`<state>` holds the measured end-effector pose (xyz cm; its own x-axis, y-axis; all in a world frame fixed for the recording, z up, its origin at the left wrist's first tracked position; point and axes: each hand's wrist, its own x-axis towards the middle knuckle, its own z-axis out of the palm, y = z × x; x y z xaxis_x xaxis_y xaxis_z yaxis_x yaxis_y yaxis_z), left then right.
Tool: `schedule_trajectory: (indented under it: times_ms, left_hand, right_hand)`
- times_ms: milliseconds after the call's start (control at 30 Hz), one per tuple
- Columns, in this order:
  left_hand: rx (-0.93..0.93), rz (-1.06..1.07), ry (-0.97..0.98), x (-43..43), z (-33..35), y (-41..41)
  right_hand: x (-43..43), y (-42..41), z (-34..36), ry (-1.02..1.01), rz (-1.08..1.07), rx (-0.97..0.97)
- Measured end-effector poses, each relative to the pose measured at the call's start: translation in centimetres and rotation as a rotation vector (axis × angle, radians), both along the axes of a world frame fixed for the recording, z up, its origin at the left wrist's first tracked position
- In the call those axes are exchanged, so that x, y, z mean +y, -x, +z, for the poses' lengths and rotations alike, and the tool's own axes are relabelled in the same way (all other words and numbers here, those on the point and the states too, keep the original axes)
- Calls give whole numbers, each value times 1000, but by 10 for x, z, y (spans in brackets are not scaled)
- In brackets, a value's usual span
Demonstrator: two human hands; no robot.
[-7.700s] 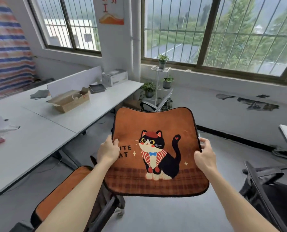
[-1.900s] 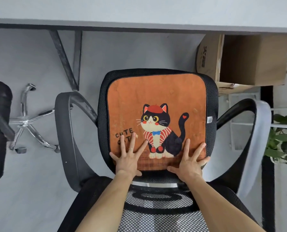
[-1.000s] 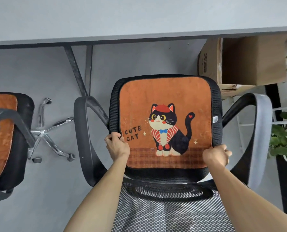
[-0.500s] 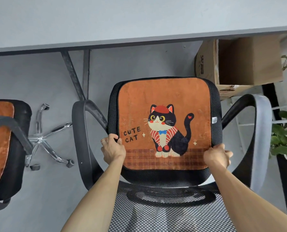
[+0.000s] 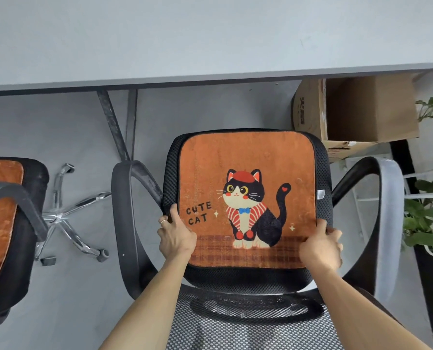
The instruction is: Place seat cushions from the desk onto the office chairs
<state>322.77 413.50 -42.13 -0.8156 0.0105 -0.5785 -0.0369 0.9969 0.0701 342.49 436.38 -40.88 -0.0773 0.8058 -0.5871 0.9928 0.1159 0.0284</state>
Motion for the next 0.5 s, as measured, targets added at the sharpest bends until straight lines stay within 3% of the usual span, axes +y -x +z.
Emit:
schedule_trajectory:
  times_ms: [233, 300, 400, 500]
  left_hand:
    - [-278, -480, 411, 14, 33, 19]
    - [-272, -681, 518, 40, 63, 37]
    - [-177, -930, 305, 92, 115, 71]
    - [11, -1024, -175, 141, 177, 108]
  right_hand:
    - [8, 27, 31, 175, 381, -352]
    - [28, 52, 60, 182, 493, -351]
    - [65, 104, 115, 189, 671, -166]
    - [103, 152, 192, 250, 747, 159]
